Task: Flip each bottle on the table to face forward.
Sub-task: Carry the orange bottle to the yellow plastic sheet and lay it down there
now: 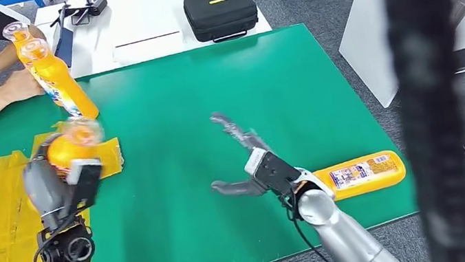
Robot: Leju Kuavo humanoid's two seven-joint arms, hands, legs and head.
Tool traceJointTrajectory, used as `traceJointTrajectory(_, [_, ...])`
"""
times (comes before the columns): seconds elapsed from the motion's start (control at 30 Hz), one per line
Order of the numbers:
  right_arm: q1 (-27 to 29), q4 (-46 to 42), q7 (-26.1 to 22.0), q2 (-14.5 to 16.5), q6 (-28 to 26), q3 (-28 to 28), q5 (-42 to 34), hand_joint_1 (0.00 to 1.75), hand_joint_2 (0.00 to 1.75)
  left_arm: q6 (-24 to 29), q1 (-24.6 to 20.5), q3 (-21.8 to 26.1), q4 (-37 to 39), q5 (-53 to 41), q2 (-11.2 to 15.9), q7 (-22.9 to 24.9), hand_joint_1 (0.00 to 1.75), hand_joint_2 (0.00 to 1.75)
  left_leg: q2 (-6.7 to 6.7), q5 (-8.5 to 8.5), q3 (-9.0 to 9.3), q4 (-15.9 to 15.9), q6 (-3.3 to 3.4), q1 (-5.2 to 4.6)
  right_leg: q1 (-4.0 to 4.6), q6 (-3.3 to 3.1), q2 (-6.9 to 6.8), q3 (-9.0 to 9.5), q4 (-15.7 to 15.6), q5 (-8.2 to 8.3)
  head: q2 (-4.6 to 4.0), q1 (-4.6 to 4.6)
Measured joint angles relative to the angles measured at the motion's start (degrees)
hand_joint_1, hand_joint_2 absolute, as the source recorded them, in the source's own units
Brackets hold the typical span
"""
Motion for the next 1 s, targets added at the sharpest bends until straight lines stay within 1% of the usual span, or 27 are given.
traceJointTrajectory(0.03, [0.5, -1.3, 0.5, -0.4, -0.8, -0.3, 1.4, 0.00, 1.75, 0.4, -0.1, 0.0, 1.1, -5.9, 0.4, 1.5, 1.75, 1.75, 0.03, 0.00, 0.00, 0.0, 0.00, 0.00, 0.00, 0.00, 0.01, 0.00, 0.0, 0.00, 0.00, 0.01])
traceJointTrajectory(0.07, [0.9, -2.5, 0.9, -0.7, -1.3, -0.6, 2.3, 0.00, 1.75, 0.5, -0.2, 0.0, 2.0, -9.6, 0.7, 2.5, 1.75, 1.75, 0.06, 0.00, 0.00, 0.0, 0.00, 0.00, 0.00, 0.00, 0.02, -0.01, 0.0, 0.00, 0.00, 0.00])
traceJointTrajectory(0.13, [1.5, -4.3, 1.7, -1.2, -2.0, -1.0, 4.3, 0.00, 1.75, 0.2, -0.6, -0.1, 3.6, -14.7, 1.2, 5.1, 1.75, 1.75, 0.12, 0.00, 0.00, 0.0, 0.00, 0.00, 0.00, 0.00, 0.04, -0.03, 0.0, 0.00, 0.00, 0.00])
traceJointTrajectory(0.27, [2.8, -7.5, 3.0, -2.1, -2.8, -2.2, 12.0, 0.00, 1.75, -4.1, -1.9, -0.7, 7.4, -28.7, 2.6, 14.4, 1.75, 1.75, 0.10, 0.01, 0.01, 0.0, 0.00, 0.00, 0.01, 0.00, 0.04, -0.02, 0.0, 0.00, 0.00, -0.01])
traceJointTrajectory(0.3, [3.4, -8.4, 3.0, -2.4, -2.8, -2.7, 14.2, 0.00, 1.75, -5.4, -2.2, -1.5, 8.6, -30.5, 3.4, 16.2, 1.47, 1.75, 0.11, 0.01, 0.01, 0.0, 0.00, 0.00, 0.01, 0.00, 0.04, -0.02, 0.0, 0.00, 0.00, -0.01])
traceJointTrajectory(0.33, [4.1, -9.2, 2.8, -2.6, -2.8, -3.3, 16.3, 0.00, 1.75, -6.4, -2.5, -2.6, 10.0, -31.4, 4.2, 17.4, 1.03, 1.75, 0.12, 0.01, 0.01, 0.0, -0.01, 0.01, 0.01, 0.00, 0.05, -0.02, 0.0, 0.01, 0.00, -0.01])
traceJointTrajectory(0.4, [5.7, -10.7, 2.3, -3.2, -2.9, -4.5, 18.9, 0.00, 1.75, -7.7, -2.9, -4.8, 12.9, -31.9, 5.8, 17.7, 0.16, 1.75, 0.14, 0.00, 0.01, 0.0, -0.01, 0.01, 0.01, 0.00, 0.05, -0.03, 0.0, 0.01, 0.00, -0.02])
traceJointTrajectory(0.43, [6.4, -11.2, 2.1, -3.4, -2.9, -5.0, 19.5, 0.00, 1.75, -7.8, -3.2, -5.6, 14.5, -32.0, 6.4, 17.3, 0.00, 1.75, 0.14, 0.00, 0.01, 0.0, -0.01, 0.01, 0.01, 0.00, 0.05, -0.03, 0.0, 0.01, 0.00, -0.02])
traceJointTrajectory(0.47, [7.0, -11.7, 2.0, -3.7, -2.9, -5.5, 19.9, 0.00, 1.75, -7.9, -3.4, -6.3, 16.0, -32.0, 6.9, 17.0, 0.00, 1.75, 0.14, 0.00, 0.01, 0.0, -0.01, 0.01, 0.01, -0.01, 0.05, -0.04, 0.0, 0.00, 0.00, -0.01])
traceJointTrajectory(0.6, [8.4, -13.1, 2.1, -4.4, -2.9, -6.6, 22.0, 0.00, 1.75, -8.0, -4.8, -8.0, 21.8, -32.1, 7.8, 17.9, 0.00, 0.00, 0.12, 0.00, -0.01, 0.0, -0.01, 0.01, 0.00, -0.01, 0.05, -0.05, 0.0, -0.01, 0.00, 0.00])
traceJointTrajectory(0.77, [9.7, -14.8, 3.0, -5.0, -3.0, -7.0, 24.5, 0.00, 1.75, -7.2, -6.7, -8.2, 26.9, -31.8, 7.8, 16.2, 0.00, 0.00, 0.11, 0.00, -0.01, 0.0, -0.01, -0.01, 0.00, -0.01, 0.05, -0.02, 0.0, 0.00, 0.00, 0.00])
traceJointTrajectory(1.0, [10.9, -15.9, 3.7, -5.6, -3.1, -7.5, 25.7, 0.00, 1.75, -6.2, -7.4, -7.0, 29.3, -31.8, 7.5, 15.8, 0.00, 0.00, 0.13, 0.00, 0.00, 0.0, -0.01, 0.00, 0.01, 0.00, 0.05, -0.03, 0.0, 0.00, 0.00, -0.01])
